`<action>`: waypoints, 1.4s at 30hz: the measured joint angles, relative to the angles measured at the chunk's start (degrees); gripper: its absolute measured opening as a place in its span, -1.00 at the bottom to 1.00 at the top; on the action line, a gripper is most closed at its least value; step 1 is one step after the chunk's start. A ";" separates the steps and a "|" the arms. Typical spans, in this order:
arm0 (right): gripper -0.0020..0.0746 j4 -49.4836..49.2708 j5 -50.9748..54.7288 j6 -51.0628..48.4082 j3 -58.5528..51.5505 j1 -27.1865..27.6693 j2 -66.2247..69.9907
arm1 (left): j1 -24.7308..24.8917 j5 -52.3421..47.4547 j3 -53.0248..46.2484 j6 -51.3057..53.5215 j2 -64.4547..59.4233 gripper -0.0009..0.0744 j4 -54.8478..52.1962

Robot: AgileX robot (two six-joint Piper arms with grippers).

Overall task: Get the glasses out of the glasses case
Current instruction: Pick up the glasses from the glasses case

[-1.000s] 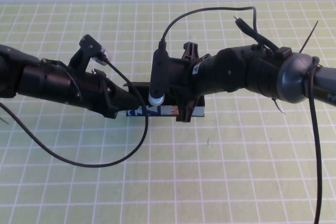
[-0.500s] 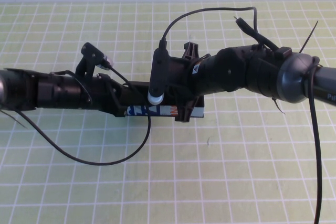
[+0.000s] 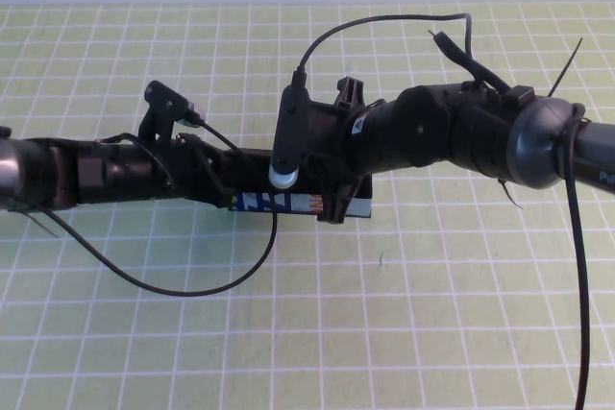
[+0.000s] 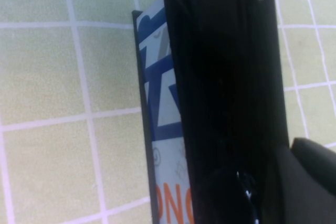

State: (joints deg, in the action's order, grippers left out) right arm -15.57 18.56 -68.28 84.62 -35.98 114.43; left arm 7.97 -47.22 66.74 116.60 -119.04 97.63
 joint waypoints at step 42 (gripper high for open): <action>-0.98 -3.21 3.04 43.53 0.00 2.27 -1.06 | 0.00 0.00 0.00 -2.12 0.00 -0.99 -0.58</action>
State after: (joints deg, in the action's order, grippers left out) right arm -18.78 21.60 -24.75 84.62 -33.71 113.36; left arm 7.97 -47.22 66.74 114.48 -119.04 97.05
